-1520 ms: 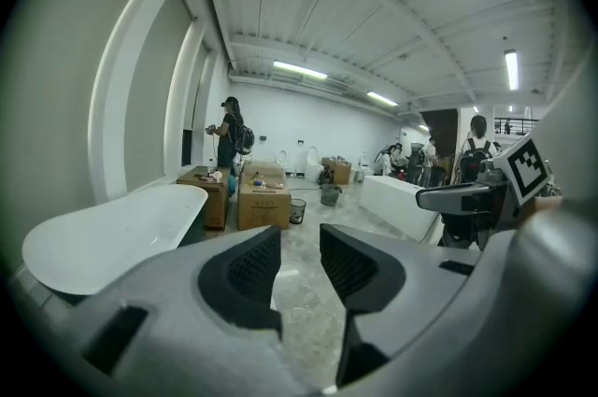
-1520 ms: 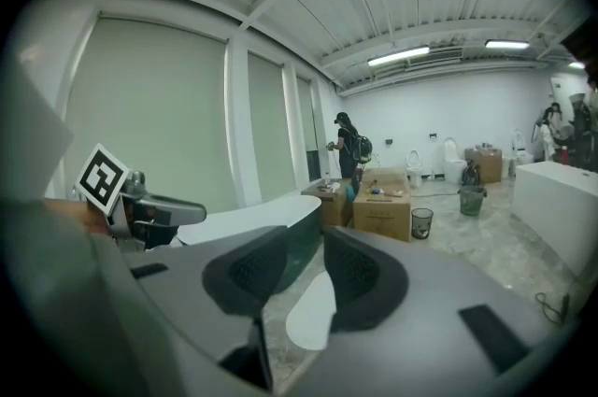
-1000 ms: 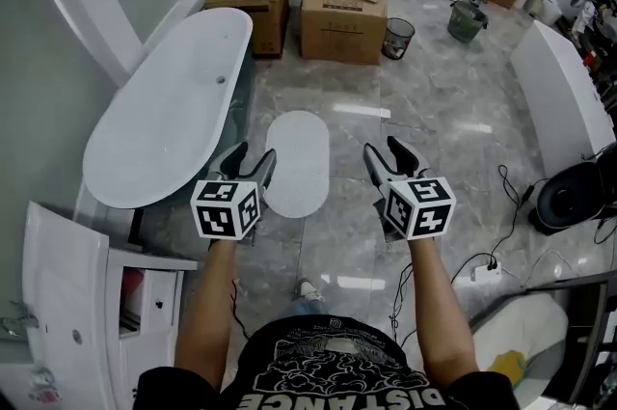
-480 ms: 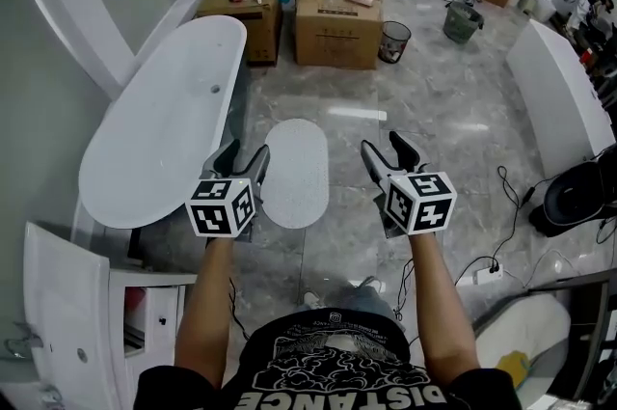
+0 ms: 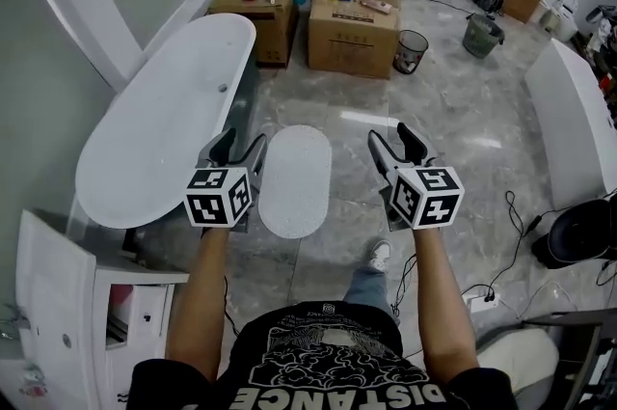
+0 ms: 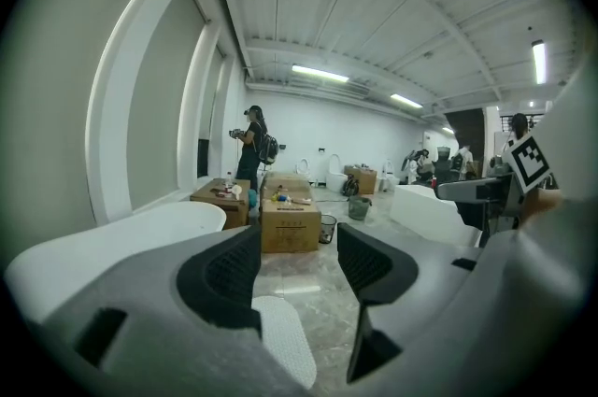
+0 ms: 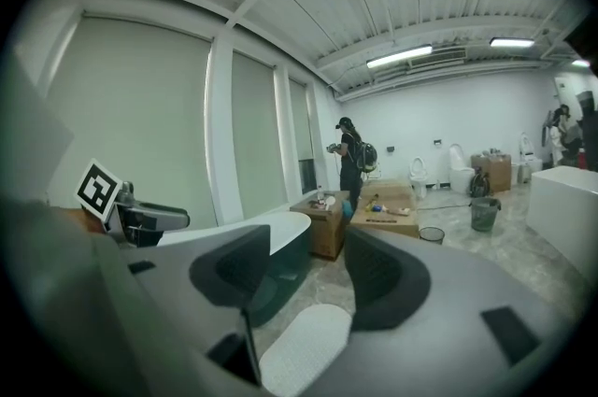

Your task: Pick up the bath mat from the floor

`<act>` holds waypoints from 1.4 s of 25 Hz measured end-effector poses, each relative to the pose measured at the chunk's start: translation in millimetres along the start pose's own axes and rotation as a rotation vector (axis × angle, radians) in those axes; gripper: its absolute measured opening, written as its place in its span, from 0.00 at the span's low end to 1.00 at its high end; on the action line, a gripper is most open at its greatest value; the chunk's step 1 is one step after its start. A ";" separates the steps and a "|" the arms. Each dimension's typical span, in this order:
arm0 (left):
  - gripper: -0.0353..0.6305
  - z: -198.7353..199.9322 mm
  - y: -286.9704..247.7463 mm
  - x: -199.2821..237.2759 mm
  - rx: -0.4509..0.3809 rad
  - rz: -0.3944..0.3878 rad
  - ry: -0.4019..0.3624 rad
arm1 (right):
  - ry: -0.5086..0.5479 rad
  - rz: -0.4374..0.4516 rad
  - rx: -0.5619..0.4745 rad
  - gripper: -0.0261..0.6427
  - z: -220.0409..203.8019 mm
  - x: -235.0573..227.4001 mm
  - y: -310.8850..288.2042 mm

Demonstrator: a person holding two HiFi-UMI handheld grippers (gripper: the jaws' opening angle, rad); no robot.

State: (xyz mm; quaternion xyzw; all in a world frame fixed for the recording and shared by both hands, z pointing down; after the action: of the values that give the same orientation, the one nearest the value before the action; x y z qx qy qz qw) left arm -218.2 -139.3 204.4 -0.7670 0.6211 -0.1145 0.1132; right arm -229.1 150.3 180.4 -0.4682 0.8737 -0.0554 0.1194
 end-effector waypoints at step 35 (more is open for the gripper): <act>0.46 37.7 -152.4 -92.6 0.045 0.527 0.148 | 0.043 0.485 0.146 0.40 42.8 -253.9 -168.6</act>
State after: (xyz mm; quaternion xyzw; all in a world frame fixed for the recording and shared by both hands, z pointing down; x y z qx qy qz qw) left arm -83.7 -16.6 213.6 -0.5658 0.8031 -0.1506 0.1104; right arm 53.1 268.4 214.1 -0.2339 0.9565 -0.0980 0.1442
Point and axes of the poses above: the fingertips, and each gripper's own axes: y backward along the fingers, x to its left, z out of its top, the point moved 4 cm from there along y, backward along the fingers, and after that the axes turned 10 degrees about z, right-handed, at the moved point
